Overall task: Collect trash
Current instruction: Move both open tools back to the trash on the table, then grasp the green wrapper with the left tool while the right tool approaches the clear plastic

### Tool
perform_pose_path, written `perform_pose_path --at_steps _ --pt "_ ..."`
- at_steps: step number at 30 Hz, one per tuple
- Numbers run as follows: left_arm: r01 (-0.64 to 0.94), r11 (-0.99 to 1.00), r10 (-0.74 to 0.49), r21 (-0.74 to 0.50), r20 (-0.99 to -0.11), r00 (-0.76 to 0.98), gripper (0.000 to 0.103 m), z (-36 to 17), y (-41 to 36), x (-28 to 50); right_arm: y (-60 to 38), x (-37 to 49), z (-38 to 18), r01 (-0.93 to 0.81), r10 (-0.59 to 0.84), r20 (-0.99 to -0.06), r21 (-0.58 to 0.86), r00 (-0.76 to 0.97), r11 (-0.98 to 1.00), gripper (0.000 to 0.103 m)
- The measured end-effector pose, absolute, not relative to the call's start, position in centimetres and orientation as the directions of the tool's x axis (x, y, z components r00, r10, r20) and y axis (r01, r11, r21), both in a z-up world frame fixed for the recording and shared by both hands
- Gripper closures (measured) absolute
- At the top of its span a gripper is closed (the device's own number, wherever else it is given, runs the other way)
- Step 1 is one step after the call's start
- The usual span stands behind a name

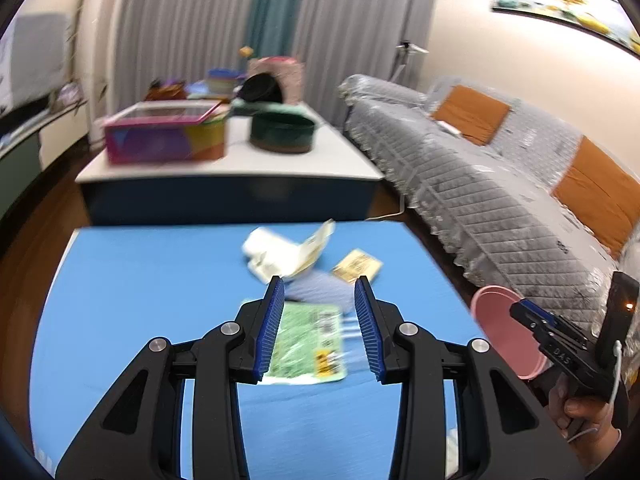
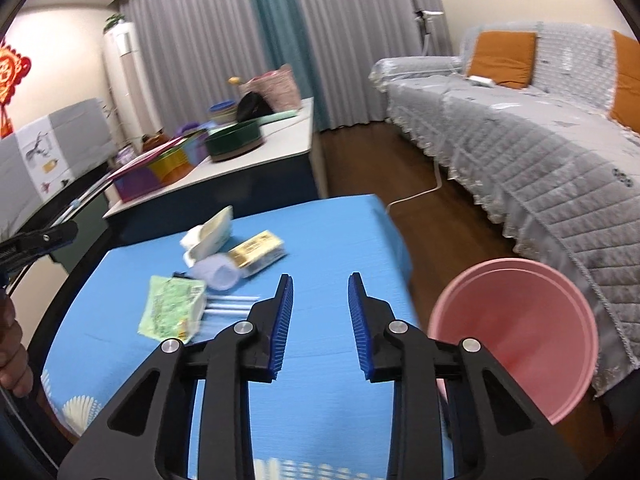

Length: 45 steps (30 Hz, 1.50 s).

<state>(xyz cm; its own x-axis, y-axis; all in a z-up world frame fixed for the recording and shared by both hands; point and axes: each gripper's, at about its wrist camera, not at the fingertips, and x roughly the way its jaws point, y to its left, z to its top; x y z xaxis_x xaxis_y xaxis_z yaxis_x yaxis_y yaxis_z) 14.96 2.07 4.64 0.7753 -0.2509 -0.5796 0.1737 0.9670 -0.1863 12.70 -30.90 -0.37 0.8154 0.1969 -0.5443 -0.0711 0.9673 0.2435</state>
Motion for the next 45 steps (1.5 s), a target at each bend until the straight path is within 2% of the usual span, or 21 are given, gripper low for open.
perform_pose_path --at_steps 6,14,17,25,30,33,41,43,45 --pt "0.102 0.974 -0.208 -0.203 -0.611 0.764 0.067 2.5 4.8 15.7 -26.7 14.4 -1.8 -0.148 0.26 -0.575 0.235 0.776 0.961 0.074" --pt "0.082 0.977 -0.192 -0.196 -0.648 0.737 0.067 -0.1 5.8 17.7 -23.2 16.9 -4.5 -0.209 0.32 -0.639 0.245 0.699 0.947 0.071" --pt "0.079 0.977 -0.192 -0.197 -0.667 0.72 0.067 -1.0 5.8 18.8 -22.7 17.7 -5.3 -0.212 0.336 -0.656 0.264 0.676 0.941 0.063" --pt "0.074 0.971 -0.217 -0.226 -0.713 0.667 0.066 -3.8 6.0 22.1 -21.9 19.8 -7.2 -0.208 0.358 -0.693 0.295 0.626 0.933 0.057" --pt "0.085 0.967 -0.239 -0.238 -0.75 0.617 0.051 -5.6 5.7 23.9 -21.4 20.4 -8.1 -0.221 0.365 -0.712 0.291 0.599 0.931 0.057" --pt "0.072 0.958 -0.265 -0.278 -0.758 0.596 0.05 -6.3 6.1 24.6 -21.2 20.6 -8.5 -0.225 0.366 -0.723 0.288 0.586 0.931 0.057" --pt "0.078 0.928 -0.346 -0.365 -0.765 0.543 0.051 -8.3 6.2 26.1 -20.9 20.8 -9.1 -0.233 0.359 -0.738 0.275 0.571 0.933 0.057" --pt "0.091 0.92 -0.369 -0.382 -0.762 0.531 0.052 -8.3 6.1 26.0 -20.8 20.7 -9.1 -0.235 0.36 -0.74 0.274 0.568 0.933 0.061" --pt "0.108 0.919 -0.375 -0.378 -0.757 0.536 0.065 -8.0 5.8 25.7 -20.8 20.7 -9.1 -0.238 0.36 -0.741 0.271 0.567 0.933 0.068"
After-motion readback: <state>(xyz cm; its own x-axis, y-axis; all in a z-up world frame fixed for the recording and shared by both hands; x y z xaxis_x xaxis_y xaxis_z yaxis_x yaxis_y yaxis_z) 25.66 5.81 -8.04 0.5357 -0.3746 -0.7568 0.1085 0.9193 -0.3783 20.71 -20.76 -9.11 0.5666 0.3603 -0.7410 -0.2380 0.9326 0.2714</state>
